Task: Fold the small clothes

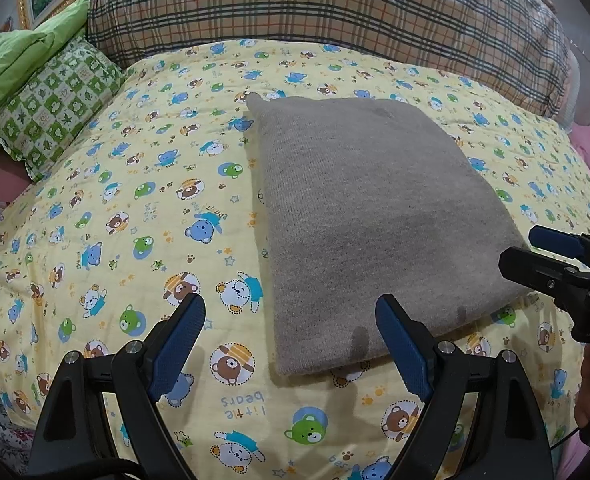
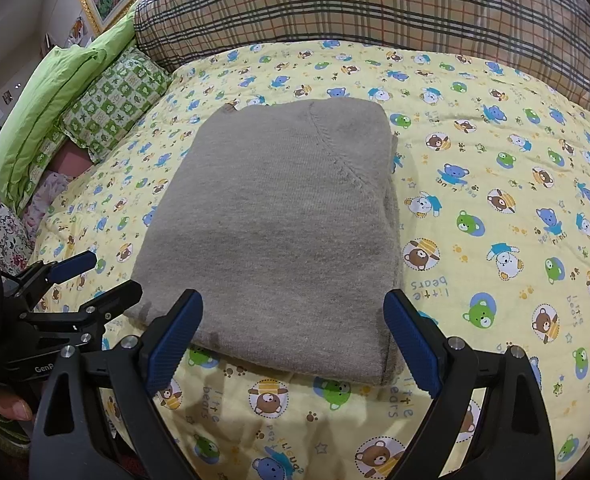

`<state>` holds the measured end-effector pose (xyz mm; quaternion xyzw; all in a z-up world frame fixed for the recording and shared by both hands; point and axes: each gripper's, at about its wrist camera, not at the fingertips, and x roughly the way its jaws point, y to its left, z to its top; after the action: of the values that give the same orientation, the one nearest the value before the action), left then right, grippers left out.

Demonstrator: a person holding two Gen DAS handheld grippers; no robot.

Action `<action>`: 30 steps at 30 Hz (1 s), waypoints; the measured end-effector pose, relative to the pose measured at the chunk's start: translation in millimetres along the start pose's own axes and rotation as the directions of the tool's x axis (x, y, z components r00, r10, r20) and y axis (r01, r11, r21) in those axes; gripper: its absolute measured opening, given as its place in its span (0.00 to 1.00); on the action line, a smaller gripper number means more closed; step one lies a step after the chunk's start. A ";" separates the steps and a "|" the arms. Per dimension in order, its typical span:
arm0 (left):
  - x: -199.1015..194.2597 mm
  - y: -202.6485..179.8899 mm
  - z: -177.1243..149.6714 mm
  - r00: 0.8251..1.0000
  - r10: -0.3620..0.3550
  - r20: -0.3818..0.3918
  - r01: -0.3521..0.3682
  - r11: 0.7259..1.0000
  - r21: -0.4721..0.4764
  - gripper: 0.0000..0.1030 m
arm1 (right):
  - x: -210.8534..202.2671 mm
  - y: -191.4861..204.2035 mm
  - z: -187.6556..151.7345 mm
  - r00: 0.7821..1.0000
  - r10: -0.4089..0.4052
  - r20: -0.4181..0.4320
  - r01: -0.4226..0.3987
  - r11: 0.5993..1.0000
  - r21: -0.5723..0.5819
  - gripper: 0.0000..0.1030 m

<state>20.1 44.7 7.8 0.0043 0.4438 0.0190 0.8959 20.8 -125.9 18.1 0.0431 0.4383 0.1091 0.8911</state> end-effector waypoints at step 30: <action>2.9 2.6 6.2 1.000 0.002 -0.005 -0.002 1.000 0.002 0.85 | -0.4 0.5 6.2 1.000 0.004 0.007 -0.004 1.000 0.000 0.89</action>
<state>26.7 47.5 9.4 0.0056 0.4460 0.0193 0.8948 25.4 -125.3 22.3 0.0443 0.4350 0.1107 0.8925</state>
